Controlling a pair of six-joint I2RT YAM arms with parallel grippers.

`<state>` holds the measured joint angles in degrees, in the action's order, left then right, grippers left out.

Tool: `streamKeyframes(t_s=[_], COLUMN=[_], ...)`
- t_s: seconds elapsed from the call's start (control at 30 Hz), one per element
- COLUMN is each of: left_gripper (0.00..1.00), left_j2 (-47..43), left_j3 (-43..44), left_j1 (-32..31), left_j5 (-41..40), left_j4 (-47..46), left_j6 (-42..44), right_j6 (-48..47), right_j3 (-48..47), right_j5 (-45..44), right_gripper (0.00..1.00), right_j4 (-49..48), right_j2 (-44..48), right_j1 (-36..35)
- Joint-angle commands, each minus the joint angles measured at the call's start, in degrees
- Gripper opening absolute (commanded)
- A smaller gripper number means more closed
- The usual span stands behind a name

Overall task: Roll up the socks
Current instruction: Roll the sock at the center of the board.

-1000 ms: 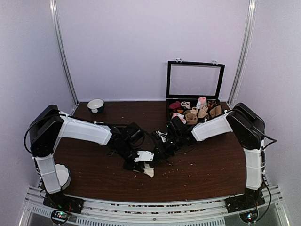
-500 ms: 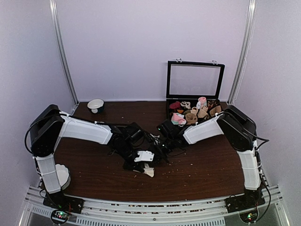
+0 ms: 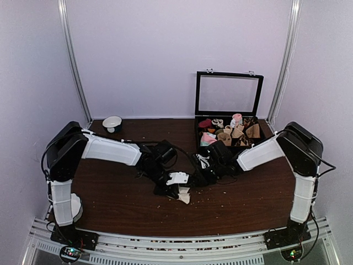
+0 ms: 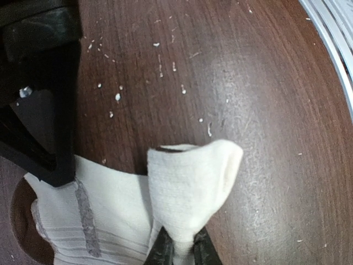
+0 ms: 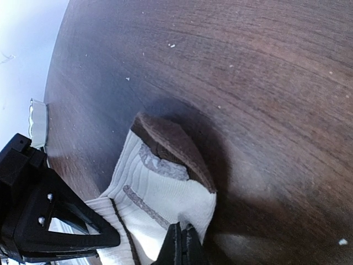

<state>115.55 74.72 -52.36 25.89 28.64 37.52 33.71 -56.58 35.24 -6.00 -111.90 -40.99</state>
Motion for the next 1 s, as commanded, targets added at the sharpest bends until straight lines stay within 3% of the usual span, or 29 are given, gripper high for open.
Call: streamKeyframes(t_s=[0.0, 0.27, 0.43, 0.57, 0.63, 0.73, 0.83, 0.9, 0.97], left_gripper=[0.06, 0.06, 0.06, 0.07, 0.07, 0.07, 0.07, 0.07, 0.07], left_j2=[4.26, 12.32, 16.15, 19.5, 20.63, 21.67, 23.26, 24.18, 24.75], left_j3=[1.66, 7.87, 11.04, 14.15, 15.17, 15.93, 17.03, 17.98, 18.47], left_j1=[0.88, 7.09, 8.04, 8.91, 9.6, 10.81, 11.71, 12.03, 12.19], left_j5=[4.5, 19.08, 20.82, 24.06, 24.76, 25.92, 27.47, 28.24, 28.72], left_j4=[5.93, 14.81, 18.61, 22.27, 23.43, 24.48, 26.05, 27.35, 28.23], left_j6=[-1.89, -6.44, -6.21, -5.79, -5.62, -5.69, -5.38, -4.85, -4.56], right_j6=[-3.21, -8.68, -8.36, -11.09, -14.93, -20.22, -24.48, -27.7, -30.07], right_j3=[4.68, 11.79, 18.5, 23.91, 26.5, 28.37, 24.67, 21.87, 20.92], right_j5=[-7.99, -8.04, -7.27, -9.31, -14.4, -19.11, -23.71, -34.07, -50.06], right_gripper=[0.0, 0.0, 0.0, 0.07, 0.08, 0.17, 0.13, 0.11, 0.21], right_j4=[3.59, -2.11, -9.16, -13.8, -14.82, -14.81, -7.16, -1.85, 0.39], right_j2=[1.41, 8.57, 12.14, 18.28, 23.1, 29.05, 30.31, 31.58, 34.88], right_j1=[1.48, 1.57, 1.53, 0.13, -1.78, -4.81, -7.37, -10.89, -15.96])
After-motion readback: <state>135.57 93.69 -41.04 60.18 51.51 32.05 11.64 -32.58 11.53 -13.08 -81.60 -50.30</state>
